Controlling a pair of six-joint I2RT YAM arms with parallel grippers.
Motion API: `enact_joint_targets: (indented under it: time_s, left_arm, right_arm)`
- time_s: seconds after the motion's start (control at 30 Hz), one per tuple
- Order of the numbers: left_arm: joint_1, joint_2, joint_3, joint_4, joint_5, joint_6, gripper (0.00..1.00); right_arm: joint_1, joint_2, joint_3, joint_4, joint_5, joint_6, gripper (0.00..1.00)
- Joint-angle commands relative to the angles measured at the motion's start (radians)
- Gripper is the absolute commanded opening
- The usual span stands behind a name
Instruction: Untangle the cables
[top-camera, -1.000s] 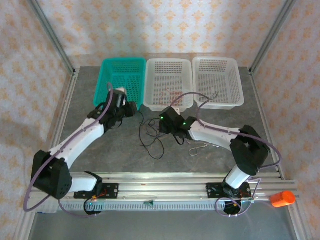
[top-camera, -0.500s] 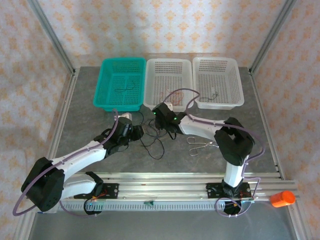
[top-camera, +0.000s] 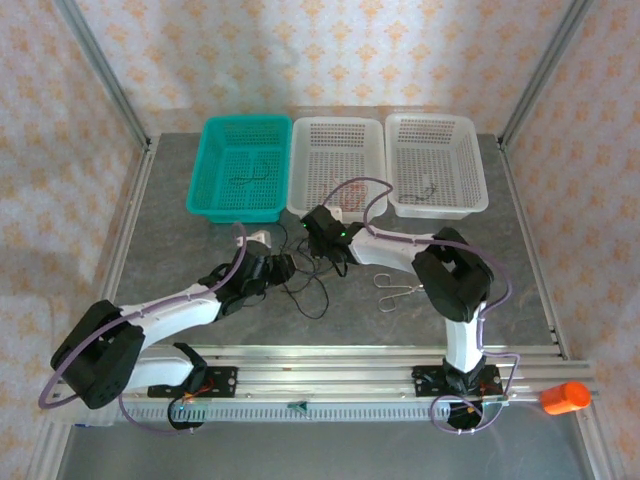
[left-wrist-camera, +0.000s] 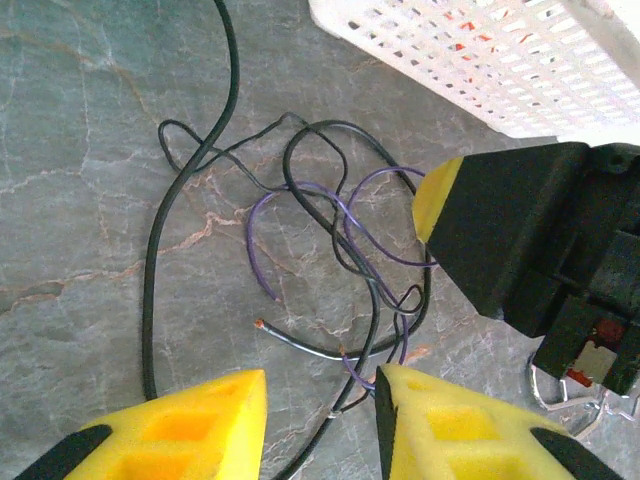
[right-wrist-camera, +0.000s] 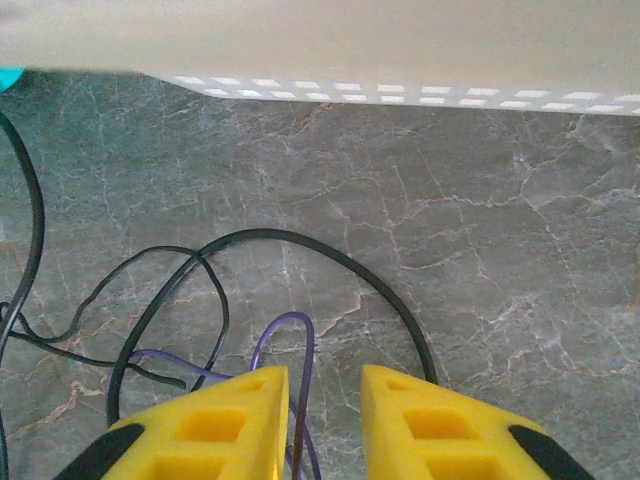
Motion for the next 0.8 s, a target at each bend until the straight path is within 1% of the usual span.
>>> enact_joint_targets:
  time_s: [0.0, 0.07, 0.27, 0.4, 0.47, 0.6, 0.67, 0.77]
  left_arm:
    - [-0.012, 0.027, -0.023, 0.068, -0.015, -0.021, 0.34]
    - [-0.013, 0.045, -0.025, 0.088, -0.017, -0.024, 0.34]
    - [-0.016, 0.108, -0.004, 0.133, -0.017, -0.029, 0.33]
    - [-0.018, 0.138, 0.020, 0.148, -0.021, -0.024, 0.33]
    - [-0.018, 0.155, 0.038, 0.145, -0.025, -0.025, 0.34]
    - [-0.021, 0.182, 0.060, 0.161, -0.021, -0.029, 0.34]
    - [-0.022, 0.202, 0.076, 0.180, 0.001, -0.021, 0.33]
    - [-0.031, 0.239, 0.108, 0.186, 0.016, -0.006, 0.29]
  right_arm:
    - [-0.004, 0.015, 0.030, -0.010, 0.032, -0.009, 0.24]
    - [-0.005, 0.019, 0.030, -0.006, 0.029, -0.012, 0.21]
    - [-0.004, 0.020, 0.031, -0.001, 0.013, -0.017, 0.10]
    - [-0.002, 0.008, 0.029, 0.000, 0.013, -0.018, 0.04]
    - [-0.002, -0.004, 0.026, 0.003, 0.004, -0.027, 0.00]
    - [0.001, -0.034, 0.017, 0.010, -0.015, -0.039, 0.00]
    - [0.001, -0.057, 0.002, 0.026, -0.038, -0.038, 0.00]
    - [0.002, -0.082, -0.011, 0.034, -0.065, -0.034, 0.00]
